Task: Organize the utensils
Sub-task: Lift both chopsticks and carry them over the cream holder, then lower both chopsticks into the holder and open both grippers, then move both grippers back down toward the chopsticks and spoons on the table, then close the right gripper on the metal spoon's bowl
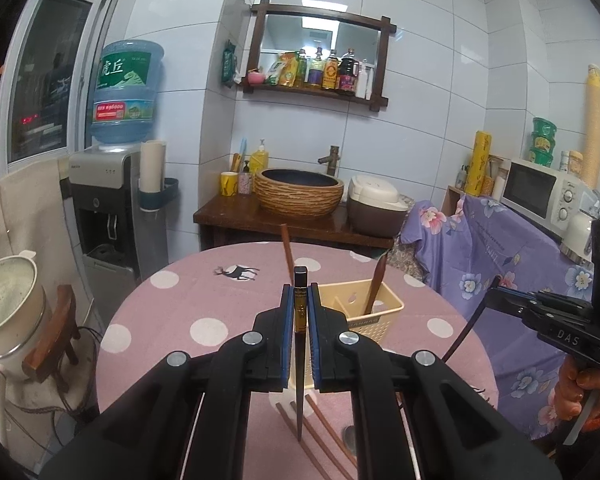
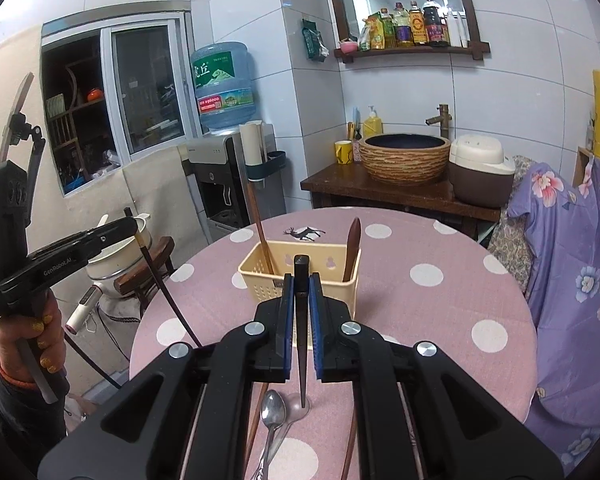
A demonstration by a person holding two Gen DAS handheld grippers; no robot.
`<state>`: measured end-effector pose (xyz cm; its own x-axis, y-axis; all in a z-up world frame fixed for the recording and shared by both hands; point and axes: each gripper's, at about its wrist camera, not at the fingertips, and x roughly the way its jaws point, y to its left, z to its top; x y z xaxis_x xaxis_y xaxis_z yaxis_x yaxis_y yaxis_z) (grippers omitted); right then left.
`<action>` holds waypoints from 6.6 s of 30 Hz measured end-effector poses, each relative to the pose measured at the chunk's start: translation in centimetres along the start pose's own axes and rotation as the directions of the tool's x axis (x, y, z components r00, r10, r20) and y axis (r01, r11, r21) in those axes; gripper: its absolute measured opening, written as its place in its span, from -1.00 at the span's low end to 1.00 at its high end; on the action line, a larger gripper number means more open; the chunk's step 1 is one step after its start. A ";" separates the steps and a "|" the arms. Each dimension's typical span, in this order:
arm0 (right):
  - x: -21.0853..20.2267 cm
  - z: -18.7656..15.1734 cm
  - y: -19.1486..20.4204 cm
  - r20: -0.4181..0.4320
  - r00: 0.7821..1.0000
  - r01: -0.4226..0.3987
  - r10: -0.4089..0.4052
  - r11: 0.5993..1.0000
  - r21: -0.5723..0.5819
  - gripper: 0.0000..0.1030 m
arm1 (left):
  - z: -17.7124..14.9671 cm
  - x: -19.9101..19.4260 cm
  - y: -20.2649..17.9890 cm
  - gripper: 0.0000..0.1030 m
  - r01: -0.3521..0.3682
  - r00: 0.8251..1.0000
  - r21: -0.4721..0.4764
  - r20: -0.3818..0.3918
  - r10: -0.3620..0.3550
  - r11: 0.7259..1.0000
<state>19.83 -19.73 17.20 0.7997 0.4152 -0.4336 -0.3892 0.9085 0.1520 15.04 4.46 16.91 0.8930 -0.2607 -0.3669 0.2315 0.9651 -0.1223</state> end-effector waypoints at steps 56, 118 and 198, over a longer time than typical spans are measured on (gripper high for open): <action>9.9 5.2 -3.6 0.058 0.980 0.185 -0.191 0.979 0.087 -0.81 | 1.5 13.6 -0.6 -0.45 -0.066 0.994 -0.082 -0.087 0.059 0.994; 9.4 -17.1 1.5 -0.320 0.936 0.160 -0.144 0.987 0.024 0.15 | -16.7 6.3 2.6 0.22 -0.170 0.919 -0.059 -0.370 0.136 0.984; 9.8 -16.7 -1.4 -0.370 0.925 0.125 -0.086 0.989 0.083 -0.13 | -17.2 6.7 3.3 0.13 -0.162 0.914 -0.092 -0.389 0.115 0.983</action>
<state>20.57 -17.71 -2.08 0.6042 0.2886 -0.7427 -0.2471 0.9540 0.1697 15.13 5.48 -1.77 0.6926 -0.1371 -0.7082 0.0473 0.9883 -0.1451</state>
